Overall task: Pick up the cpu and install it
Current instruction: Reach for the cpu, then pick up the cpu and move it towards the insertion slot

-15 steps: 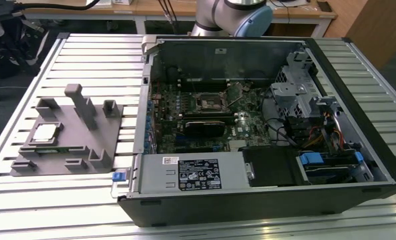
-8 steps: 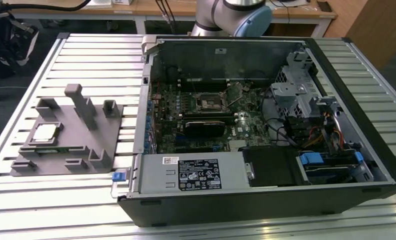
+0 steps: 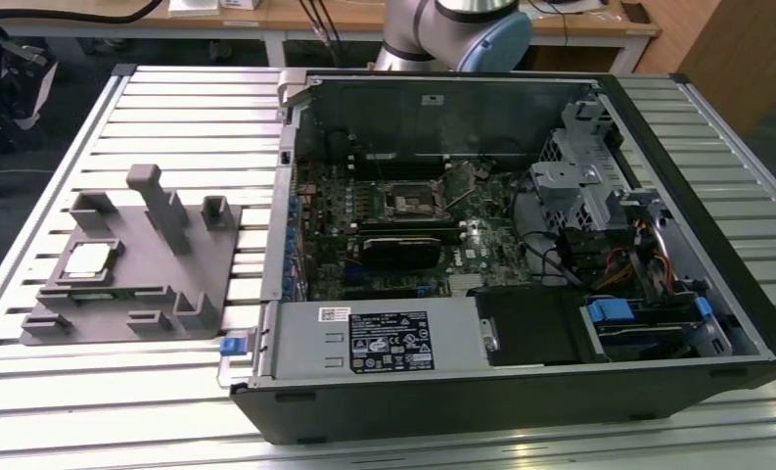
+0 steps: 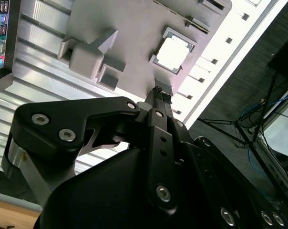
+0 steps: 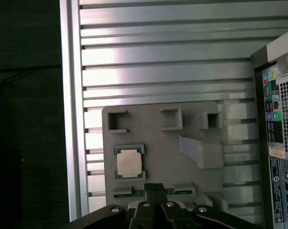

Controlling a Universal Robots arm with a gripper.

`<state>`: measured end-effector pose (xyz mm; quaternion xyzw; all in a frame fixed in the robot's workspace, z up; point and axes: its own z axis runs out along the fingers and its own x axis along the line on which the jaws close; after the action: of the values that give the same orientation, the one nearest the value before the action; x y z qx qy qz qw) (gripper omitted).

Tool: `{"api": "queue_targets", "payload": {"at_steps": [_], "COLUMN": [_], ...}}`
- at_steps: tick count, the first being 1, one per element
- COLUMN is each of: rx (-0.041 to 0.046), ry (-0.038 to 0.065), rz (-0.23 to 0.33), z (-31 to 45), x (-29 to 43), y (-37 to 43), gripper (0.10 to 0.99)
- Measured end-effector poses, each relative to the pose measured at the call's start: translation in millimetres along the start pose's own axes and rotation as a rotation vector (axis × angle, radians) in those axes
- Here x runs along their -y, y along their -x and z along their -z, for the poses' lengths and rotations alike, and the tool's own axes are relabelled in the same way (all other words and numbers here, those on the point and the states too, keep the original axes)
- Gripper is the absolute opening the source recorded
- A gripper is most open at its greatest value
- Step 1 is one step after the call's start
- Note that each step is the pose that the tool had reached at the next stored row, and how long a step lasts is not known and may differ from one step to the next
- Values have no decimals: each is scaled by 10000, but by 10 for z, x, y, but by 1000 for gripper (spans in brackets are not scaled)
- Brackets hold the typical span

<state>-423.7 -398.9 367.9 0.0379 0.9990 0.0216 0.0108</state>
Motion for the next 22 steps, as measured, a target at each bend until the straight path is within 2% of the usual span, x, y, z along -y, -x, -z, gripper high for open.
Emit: {"api": "queue_targets", "payload": {"at_steps": [11, 17, 22], "rx": [-9, -22, -23], "ry": [-1, -2, -1], "rz": [-1, -2, -1], "z": [-34, -69, -112], "x": [17, 26, 69], "y": [-207, -220, -220], "gripper": [106, 106, 106]}}
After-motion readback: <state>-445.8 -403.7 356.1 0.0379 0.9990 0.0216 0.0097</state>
